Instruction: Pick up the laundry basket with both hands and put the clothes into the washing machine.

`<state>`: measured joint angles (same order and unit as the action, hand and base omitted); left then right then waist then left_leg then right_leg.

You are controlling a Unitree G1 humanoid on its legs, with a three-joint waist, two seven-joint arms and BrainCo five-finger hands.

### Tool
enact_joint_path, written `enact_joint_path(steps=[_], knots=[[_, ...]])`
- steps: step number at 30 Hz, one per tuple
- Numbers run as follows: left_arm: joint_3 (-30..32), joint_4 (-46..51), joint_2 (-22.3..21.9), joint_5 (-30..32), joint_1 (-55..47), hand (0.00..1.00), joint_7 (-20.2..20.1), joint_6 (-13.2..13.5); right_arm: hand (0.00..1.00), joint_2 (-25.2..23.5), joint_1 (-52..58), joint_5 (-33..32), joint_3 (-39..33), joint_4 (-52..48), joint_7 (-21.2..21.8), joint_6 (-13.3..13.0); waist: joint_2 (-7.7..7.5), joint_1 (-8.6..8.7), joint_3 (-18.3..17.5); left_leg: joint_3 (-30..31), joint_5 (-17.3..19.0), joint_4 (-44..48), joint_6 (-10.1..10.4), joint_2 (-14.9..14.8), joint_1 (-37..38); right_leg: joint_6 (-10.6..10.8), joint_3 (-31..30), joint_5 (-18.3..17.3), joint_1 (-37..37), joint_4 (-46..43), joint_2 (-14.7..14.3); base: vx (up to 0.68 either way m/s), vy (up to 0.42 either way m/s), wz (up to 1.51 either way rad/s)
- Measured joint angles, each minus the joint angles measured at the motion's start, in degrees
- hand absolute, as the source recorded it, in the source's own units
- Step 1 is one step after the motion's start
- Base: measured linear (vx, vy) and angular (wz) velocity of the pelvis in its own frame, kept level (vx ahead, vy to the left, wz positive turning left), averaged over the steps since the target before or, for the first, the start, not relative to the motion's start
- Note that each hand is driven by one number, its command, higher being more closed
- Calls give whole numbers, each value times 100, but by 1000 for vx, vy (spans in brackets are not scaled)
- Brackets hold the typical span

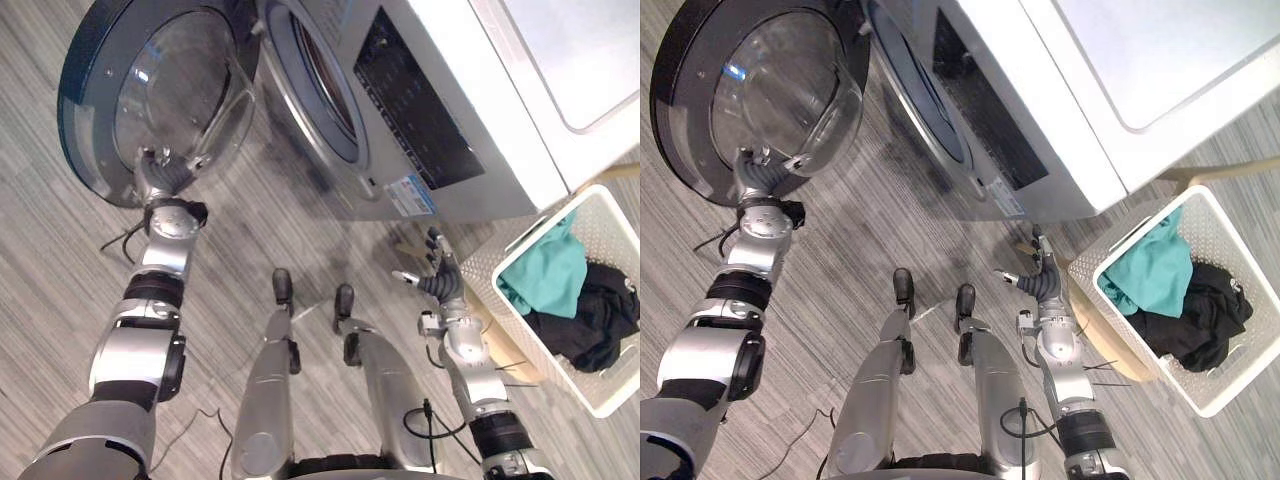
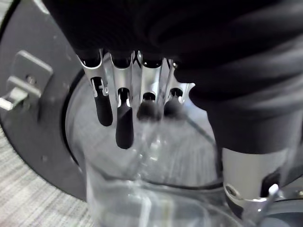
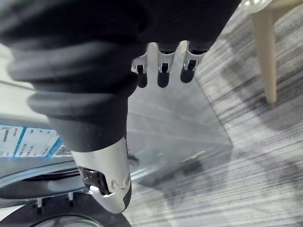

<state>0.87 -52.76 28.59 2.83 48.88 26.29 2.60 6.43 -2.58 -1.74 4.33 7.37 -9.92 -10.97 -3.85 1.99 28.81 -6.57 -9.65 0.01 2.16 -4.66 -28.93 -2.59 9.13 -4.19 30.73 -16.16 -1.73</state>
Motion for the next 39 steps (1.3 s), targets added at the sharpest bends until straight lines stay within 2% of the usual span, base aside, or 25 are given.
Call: enact_joint_path(steps=[6,12,17,21,25,26,27,28,30,31,32,33,34,35,36,37,38,39], knots=[[440,423,-15,3,19,0,1,-84,0,-145,696,-137,-192,-914,-6,-149,-12,-61,1,-140,17,12,-19,-36,-103,-24,-18,108,70,132,-12,-66,18,-10],[432,1004,-216,5,-99,0,2,-77,0,-195,958,-208,-275,-1115,-10,-155,-11,-165,1,-137,23,65,-27,-23,-24,34,46,61,31,-24,48,-15,9,1],[207,1805,-1107,-17,-1682,0,-185,85,0,-381,950,-144,-451,-1106,-148,-98,-5,-166,-40,-228,206,113,-66,108,687,74,-1,-307,-473,-420,220,17,-3,2],[-149,1898,-1719,-48,-3629,0,-632,143,0,-304,936,94,-851,-829,-226,57,66,-118,-555,-532,550,311,-102,135,996,104,-323,-463,-746,-354,218,54,24,-32],[-112,1588,-1918,22,-4766,0,-1024,129,0,-126,944,327,-1172,-663,-219,253,201,-99,-849,-1098,986,578,-160,29,1406,225,-914,-331,-1107,-76,81,103,69,-83],[-55,1463,-1965,24,-5023,0,-1120,117,0,-42,931,410,-1182,-649,-220,257,258,-92,-916,-1401,1148,717,-203,-51,1522,338,-1156,-251,-1192,14,16,91,70,-137],[31,1329,-2007,46,-5213,0,-1142,97,0,-11,904,481,-1183,-650,-217,264,308,-84,-954,-1735,1292,792,-251,-155,1696,449,-1118,-237,-1282,139,41,97,74,-143],[99,1257,-2036,74,-5313,0,-1158,92,0,-3,898,514,-1185,-650,-217,271,311,-63,-982,-1906,1347,819,-267,-177,1783,399,-838,-299,-1315,183,154,74,80,-155],[205,1023,-2064,97,-5453,0,-1212,80,0,22,806,612,-1163,-630,-217,272,325,-48,-1002,-2567,1668,1049,-190,-433,2086,275,533,-327,-1388,132,685,59,78,-170],[214,823,-2018,175,-5477,0,-1248,43,0,43,747,704,-1138,-587,-216,272,332,-51,-1007,-2964,1895,1277,-81,-670,2251,141,1418,-390,-1467,48,919,62,13,-187],[213,678,-1988,220,-5502,0,-1260,20,0,98,749,760,-1113,-582,-205,272,328,-60,-1034,-3263,2116,1517,23,-848,2397,100,1893,-415,-1556,4,1039,79,-23,-167],[211,586,-1987,237,-5527,0,-1264,9,0,149,774,802,-1113,-582,-201,271,339,-54,-1081,-3429,2262,1693,69,-969,2479,122,2071,-390,-1600,-22,1093,151,-81,-163],[210,470,-2009,262,-5591,0,-1276,4,0,278,835,893,-1116,-576,-202,275,384,-53,-1212,-3719,2490,2021,222,-1207,2627,182,2039,-174,-1671,-28,1014,269,-162,-159],[221,425,-2045,340,-5642,0,-1337,10,0,443,906,1024,-1111,-562,-187,281,482,-20,-1279,-3905,2561,2368,295,-1456,2773,155,1756,-233,-1696,-46,784,292,-183,-162],[242,375,-2095,419,-5645,0,-1394,16,0,556,958,1112,-1107,-547,-171,284,519,22,-1326,-3906,2548,2791,281,-1683,2765,101,1601,-280,-1729,-38,652,312,-227,-142],[373,336,-2220,462,-5659,0,-1419,22,0,681,1050,1243,-1112,-539,-123,292,589,28,-1353,-3782,2464,3683,144,-2152,2688,46,1413,-288,-1854,-3,423,271,-194,-115],[453,309,-2244,461,-5657,0,-1423,26,0,732,1148,1340,-1125,-537,-117,327,654,37,-1384,-3548,2245,4400,-238,-2497,2524,-27,1326,-293,-2009,58,248,287,-183,-100],[539,307,-2225,458,-5652,0,-1437,34,0,771,1233,1400,-1127,-536,-118,379,669,47,-1382,-3208,1796,5091,-830,-2772,2271,-79,1237,-281,-2248,185,114,292,-120,-80]])
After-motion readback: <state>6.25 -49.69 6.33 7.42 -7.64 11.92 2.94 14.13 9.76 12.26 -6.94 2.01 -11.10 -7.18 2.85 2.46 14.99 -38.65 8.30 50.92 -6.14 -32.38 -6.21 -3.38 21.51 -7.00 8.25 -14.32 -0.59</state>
